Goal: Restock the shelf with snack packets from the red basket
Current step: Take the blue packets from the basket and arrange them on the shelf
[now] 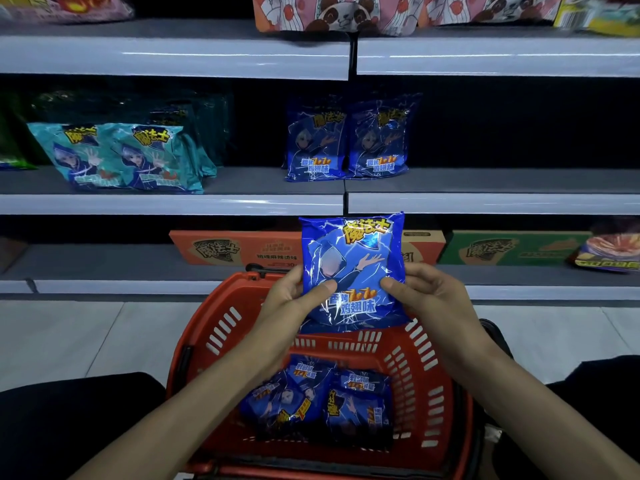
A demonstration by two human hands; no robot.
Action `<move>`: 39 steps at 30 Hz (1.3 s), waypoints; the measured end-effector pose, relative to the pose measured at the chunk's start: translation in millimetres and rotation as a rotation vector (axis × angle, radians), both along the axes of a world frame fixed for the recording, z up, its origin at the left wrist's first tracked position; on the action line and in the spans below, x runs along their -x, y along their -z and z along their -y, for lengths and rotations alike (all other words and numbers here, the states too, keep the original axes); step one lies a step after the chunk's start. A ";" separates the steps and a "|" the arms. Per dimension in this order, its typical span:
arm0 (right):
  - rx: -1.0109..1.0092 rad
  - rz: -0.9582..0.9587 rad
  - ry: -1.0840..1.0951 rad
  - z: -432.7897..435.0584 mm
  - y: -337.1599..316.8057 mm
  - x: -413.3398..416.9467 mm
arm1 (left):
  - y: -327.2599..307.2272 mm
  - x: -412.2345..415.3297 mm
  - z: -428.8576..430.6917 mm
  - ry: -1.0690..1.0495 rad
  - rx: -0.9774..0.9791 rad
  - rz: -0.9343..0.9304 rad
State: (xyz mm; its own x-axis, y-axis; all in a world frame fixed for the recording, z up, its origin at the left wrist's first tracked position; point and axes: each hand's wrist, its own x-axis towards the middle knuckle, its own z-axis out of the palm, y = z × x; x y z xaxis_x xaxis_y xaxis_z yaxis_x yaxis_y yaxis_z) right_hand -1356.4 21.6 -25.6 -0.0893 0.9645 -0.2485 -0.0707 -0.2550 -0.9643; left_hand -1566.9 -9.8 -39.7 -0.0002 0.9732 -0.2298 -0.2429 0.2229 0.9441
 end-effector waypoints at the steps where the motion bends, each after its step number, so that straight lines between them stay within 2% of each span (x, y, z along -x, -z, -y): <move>1: 0.003 -0.006 0.009 -0.4 0.9 -0.6 | -0.5 0.1 -0.4 -0.004 -0.003 -0.005; 11: 0.003 0.007 0.006 0.9 -0.6 -0.8 | 3.5 8.9 -5.4 -0.152 -0.019 -0.058; 29: 0.026 -0.010 0.052 -2.2 0.1 1.1 | 1.2 9.7 -5.7 -0.125 -0.040 0.016; 35: 0.012 -0.018 0.076 -3.6 -1.9 1.8 | 4.9 9.5 -3.8 -0.108 -0.071 -0.188; 39: 0.002 -0.019 0.071 -3.1 -2.5 3.3 | 6.0 10.6 -3.3 -0.108 -0.104 -0.242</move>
